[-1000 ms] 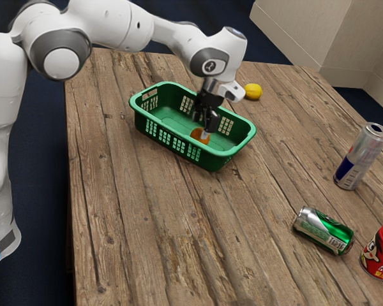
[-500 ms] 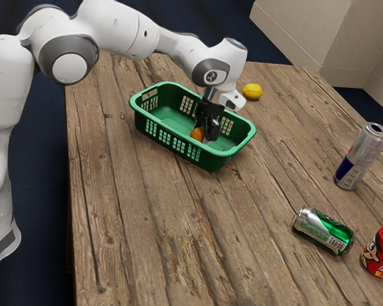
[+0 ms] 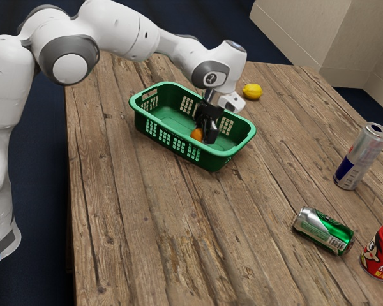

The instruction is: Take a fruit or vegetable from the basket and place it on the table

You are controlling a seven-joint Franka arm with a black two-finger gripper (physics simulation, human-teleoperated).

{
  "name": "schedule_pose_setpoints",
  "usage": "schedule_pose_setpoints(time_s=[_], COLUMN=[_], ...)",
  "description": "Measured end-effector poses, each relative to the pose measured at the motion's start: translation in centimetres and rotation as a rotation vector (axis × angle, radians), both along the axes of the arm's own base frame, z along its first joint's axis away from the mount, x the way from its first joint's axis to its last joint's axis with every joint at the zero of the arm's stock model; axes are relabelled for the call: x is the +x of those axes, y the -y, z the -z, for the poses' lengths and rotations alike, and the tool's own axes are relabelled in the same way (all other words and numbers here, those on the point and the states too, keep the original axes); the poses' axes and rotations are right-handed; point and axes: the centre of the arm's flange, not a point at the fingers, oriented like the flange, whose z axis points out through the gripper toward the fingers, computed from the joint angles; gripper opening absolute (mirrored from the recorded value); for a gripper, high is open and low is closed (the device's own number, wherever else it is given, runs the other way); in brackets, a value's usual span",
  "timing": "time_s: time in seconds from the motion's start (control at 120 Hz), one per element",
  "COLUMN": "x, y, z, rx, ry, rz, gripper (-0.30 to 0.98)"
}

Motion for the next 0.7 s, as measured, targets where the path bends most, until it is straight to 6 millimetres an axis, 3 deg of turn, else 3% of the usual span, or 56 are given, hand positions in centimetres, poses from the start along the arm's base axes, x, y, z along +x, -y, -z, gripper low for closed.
schedule_pose_setpoints(time_s=[0.25,0.492,0.7], x=[0.0,-0.8,-0.5], y=[0.3,1.2,3.7], z=[-1.1,-6.2,-12.0], rx=[0.014,0.022,0.042], ry=[0.018,0.075,0.147], rz=[0.002,0.009,0.051], gripper=[0.28,0.22,0.18])
